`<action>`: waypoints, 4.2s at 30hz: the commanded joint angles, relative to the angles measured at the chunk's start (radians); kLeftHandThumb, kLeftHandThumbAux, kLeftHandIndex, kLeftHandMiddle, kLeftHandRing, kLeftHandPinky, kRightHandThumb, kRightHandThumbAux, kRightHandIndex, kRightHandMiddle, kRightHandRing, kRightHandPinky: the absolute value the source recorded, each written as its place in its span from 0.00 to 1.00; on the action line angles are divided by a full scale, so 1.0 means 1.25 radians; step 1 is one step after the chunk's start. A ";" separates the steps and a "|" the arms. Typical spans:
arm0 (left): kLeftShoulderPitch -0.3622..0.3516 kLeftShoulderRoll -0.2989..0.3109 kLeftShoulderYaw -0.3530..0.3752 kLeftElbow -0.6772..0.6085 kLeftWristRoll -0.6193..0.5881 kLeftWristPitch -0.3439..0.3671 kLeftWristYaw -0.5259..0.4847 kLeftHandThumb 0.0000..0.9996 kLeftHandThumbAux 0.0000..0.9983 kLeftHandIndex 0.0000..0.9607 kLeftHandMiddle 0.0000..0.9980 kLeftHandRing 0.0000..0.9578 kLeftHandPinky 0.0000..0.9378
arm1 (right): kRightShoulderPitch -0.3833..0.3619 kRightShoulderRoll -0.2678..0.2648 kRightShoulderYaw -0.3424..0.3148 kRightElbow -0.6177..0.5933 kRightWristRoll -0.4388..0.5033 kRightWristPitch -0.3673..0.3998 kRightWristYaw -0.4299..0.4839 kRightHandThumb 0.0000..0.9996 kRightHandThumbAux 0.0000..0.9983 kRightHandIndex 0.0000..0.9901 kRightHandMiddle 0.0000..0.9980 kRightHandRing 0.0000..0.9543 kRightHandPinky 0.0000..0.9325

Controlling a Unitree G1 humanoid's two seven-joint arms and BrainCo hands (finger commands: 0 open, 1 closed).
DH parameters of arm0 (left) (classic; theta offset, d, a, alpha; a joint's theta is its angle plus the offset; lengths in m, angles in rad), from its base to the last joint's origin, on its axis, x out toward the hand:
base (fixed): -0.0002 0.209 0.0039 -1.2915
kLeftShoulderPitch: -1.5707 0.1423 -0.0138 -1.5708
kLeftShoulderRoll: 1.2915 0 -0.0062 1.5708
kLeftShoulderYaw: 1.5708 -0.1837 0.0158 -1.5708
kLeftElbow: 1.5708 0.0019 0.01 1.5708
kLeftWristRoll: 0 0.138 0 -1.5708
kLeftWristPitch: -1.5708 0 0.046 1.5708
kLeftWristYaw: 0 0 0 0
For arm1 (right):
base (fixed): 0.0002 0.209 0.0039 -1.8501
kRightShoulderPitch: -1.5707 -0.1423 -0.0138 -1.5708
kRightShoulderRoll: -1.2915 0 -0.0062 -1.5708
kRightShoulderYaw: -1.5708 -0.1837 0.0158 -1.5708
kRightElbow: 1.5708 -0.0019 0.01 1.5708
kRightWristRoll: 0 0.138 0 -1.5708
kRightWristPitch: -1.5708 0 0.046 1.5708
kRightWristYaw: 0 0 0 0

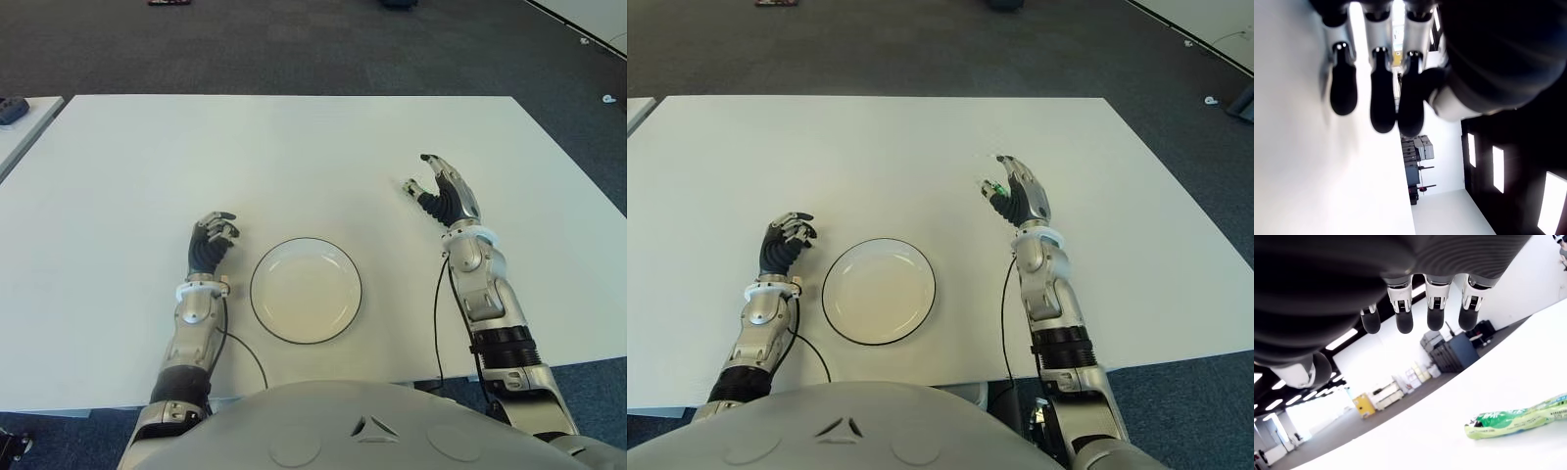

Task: Put the toothpaste on the table into the plate.

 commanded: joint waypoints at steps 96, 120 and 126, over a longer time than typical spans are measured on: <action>0.047 0.004 0.010 -0.055 -0.004 0.040 0.004 0.71 0.72 0.45 0.64 0.67 0.65 | -0.480 0.026 0.324 1.053 -0.003 -0.102 0.008 0.49 0.18 0.00 0.00 0.00 0.00; 0.057 0.001 0.010 -0.065 0.004 0.010 0.024 0.71 0.72 0.45 0.64 0.67 0.65 | -0.416 0.074 0.222 1.057 0.082 -0.111 -0.278 0.38 0.51 0.00 0.00 0.00 0.00; 0.059 0.004 0.010 -0.064 0.009 0.009 0.028 0.71 0.72 0.45 0.63 0.67 0.67 | -0.401 0.077 0.205 1.054 0.097 -0.146 -0.377 0.38 0.60 0.04 0.00 0.00 0.00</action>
